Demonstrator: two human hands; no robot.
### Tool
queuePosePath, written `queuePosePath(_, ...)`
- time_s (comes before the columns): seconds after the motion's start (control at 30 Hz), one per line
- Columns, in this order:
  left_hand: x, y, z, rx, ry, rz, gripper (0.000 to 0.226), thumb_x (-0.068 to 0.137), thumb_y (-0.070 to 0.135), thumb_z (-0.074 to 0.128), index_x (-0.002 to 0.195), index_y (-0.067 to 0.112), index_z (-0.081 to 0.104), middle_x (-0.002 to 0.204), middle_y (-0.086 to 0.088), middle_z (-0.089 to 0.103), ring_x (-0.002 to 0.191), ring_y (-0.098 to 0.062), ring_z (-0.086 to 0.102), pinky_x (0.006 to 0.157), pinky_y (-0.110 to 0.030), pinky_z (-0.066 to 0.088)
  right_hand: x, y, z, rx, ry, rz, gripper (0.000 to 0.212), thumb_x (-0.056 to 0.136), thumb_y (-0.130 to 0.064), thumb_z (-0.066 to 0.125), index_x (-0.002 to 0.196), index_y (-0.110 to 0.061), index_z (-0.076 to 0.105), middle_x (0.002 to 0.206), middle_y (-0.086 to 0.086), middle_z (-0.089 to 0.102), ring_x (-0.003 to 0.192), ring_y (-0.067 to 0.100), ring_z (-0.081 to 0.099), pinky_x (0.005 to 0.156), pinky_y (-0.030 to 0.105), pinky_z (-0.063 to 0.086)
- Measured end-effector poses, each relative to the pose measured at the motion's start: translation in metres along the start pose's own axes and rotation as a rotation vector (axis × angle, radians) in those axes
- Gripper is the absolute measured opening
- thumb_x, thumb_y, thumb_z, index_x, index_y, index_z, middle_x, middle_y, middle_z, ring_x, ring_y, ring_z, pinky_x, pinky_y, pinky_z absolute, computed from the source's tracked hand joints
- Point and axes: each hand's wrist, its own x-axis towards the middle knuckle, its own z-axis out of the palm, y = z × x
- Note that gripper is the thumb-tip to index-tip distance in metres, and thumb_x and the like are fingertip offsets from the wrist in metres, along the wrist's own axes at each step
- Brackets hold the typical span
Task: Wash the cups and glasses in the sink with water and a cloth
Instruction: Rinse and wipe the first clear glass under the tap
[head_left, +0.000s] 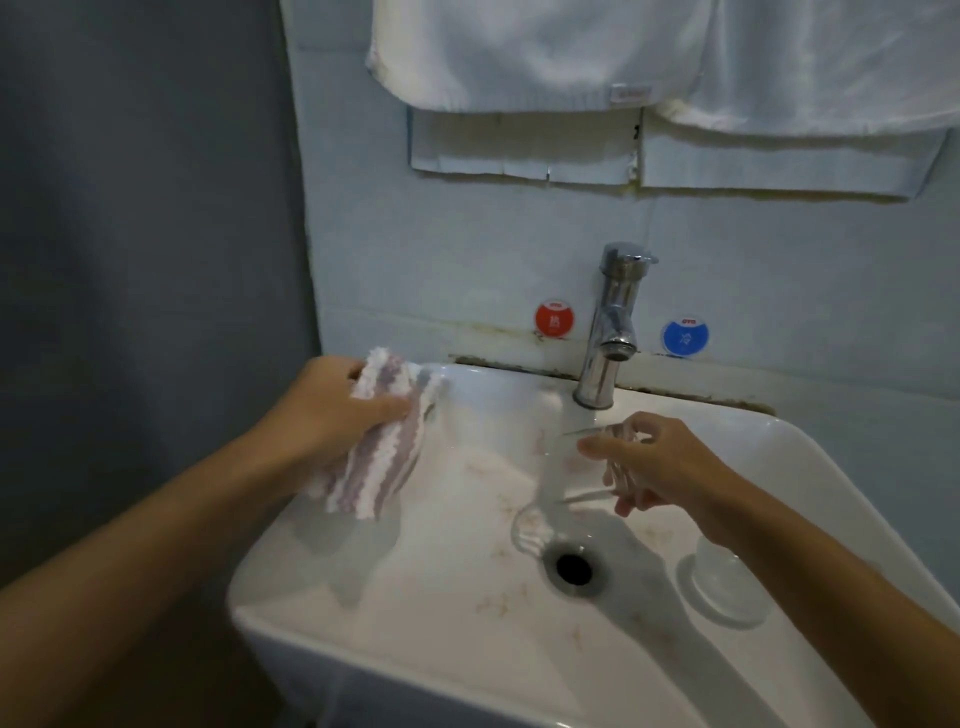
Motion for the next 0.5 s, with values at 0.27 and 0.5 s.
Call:
queuePosePath(0.27,-0.009,-0.051,-0.018,0.386,0.069,-0.106,0.064,0.067,0.069,0.05,0.091,0.013,0.068,0.09,-0.006,0.07,0.087,-0.031,0.066,0.079,-0.039,0.054,-0.003,-0.001,0.004,0.023,-0.034,-0.013,0.039,0.079,-0.043,0.076,0.101,-0.013,0.063,0.084,0.014,0.073,0.063,0.026,0.071,0.057,0.031,0.053)
queuePosePath(0.5,-0.005,-0.069,0.002,0.083,0.024,-0.51,0.087,0.097,0.048,0.05,0.15,-0.01,0.013,0.148,-0.023,0.04,0.131,-0.037,0.046,0.1,-0.034,0.038,-0.007,-0.002,0.005,0.163,-0.109,0.086,0.048,0.087,-0.052,0.062,0.108,-0.008,0.065,0.085,0.012,0.076,0.07,0.024,0.074,0.063,0.031,0.052)
